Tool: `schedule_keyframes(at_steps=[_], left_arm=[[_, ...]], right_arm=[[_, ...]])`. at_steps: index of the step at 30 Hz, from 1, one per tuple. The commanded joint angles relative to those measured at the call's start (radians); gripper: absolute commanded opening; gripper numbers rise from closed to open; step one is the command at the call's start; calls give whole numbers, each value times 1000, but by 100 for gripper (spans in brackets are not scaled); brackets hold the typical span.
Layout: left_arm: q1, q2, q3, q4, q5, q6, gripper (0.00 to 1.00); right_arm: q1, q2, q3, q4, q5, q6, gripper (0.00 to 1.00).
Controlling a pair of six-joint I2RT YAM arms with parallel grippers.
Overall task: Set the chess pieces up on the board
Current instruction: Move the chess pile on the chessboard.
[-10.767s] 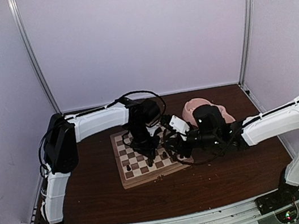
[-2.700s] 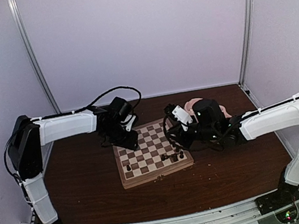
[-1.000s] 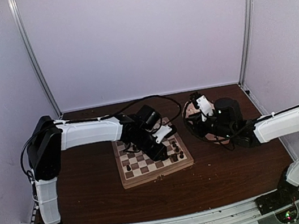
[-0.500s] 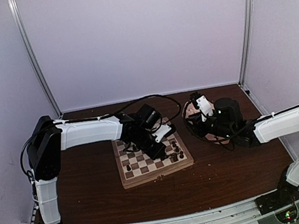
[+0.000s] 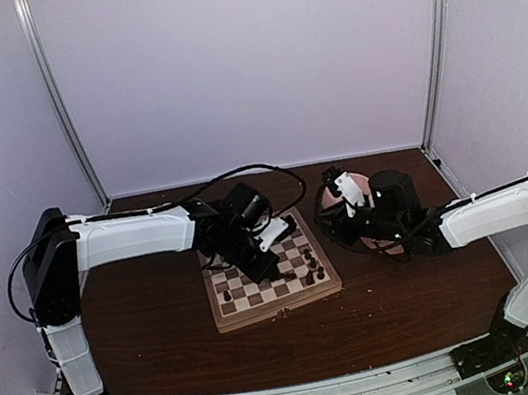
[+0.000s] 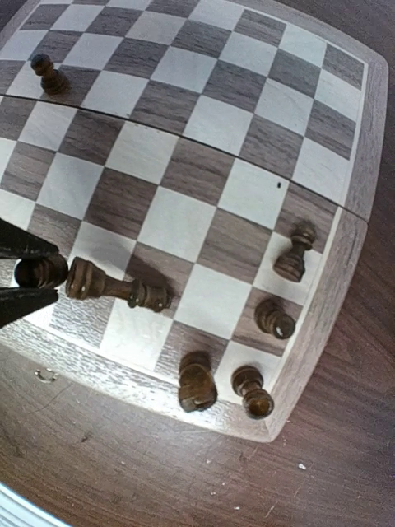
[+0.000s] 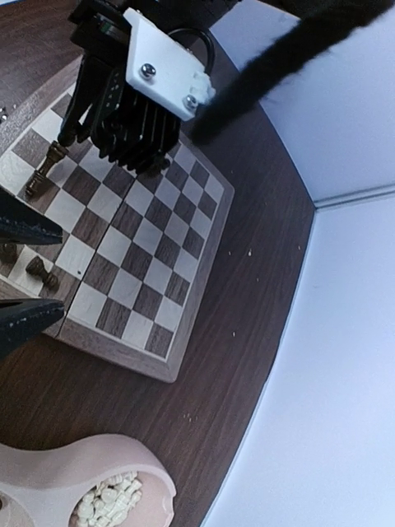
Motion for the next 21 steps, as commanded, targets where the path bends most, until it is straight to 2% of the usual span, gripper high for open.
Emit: schedule_keyframes(at_steps=[1,5,11,15,21], left_arm=[[-1,-82,-51,18,-49,-19,2],[0,-118,-82,19,-58,-20,2],[1,-154,-137,33,-73,-35,2],[4,-173,-182,58,-107,-44,2],[8,-192,-228,78,-94,-50,2]], right_arm=[[-4,21,42,-7,-209,-43,25],[-5,34,63,-16,-341,-58,25],[12,48,67,-7,-422,-69,26],[49,39,53,-6,-377,-82,26],[152,-13,53,-127,-296,-102,26]])
